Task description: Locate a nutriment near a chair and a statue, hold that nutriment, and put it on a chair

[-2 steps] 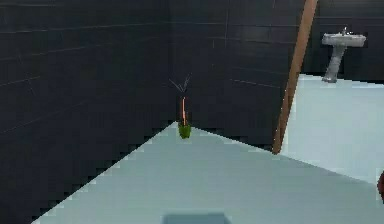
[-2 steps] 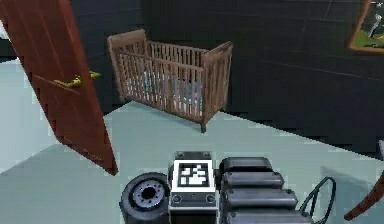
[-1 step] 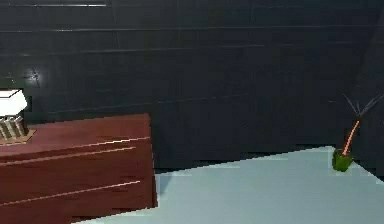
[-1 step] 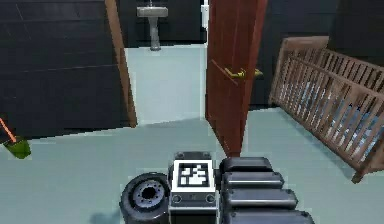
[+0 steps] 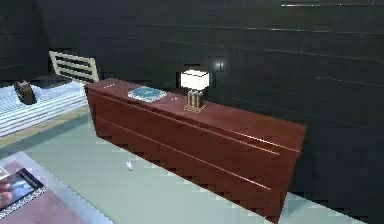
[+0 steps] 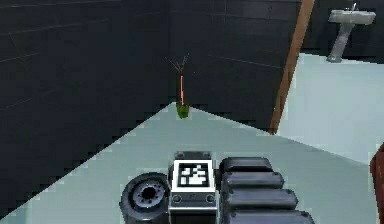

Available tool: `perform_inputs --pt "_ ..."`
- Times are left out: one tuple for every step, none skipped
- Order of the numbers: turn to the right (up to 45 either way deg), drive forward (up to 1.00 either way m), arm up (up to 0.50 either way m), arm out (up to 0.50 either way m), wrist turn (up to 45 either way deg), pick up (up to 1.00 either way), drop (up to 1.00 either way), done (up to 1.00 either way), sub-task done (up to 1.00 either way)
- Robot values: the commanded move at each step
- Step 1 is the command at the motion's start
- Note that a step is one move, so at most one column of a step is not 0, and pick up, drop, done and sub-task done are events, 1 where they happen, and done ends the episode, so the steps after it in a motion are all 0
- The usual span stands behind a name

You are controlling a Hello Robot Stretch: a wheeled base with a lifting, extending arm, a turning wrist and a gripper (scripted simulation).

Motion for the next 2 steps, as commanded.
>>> perform_inputs --pt "-36.0 0.0 0.0 0.0 0.0 0.0 0.0 0.0 0.0" --pt "45.0 0.0 0.0 0.0 0.0 0.0 0.0 0.0 0.0"
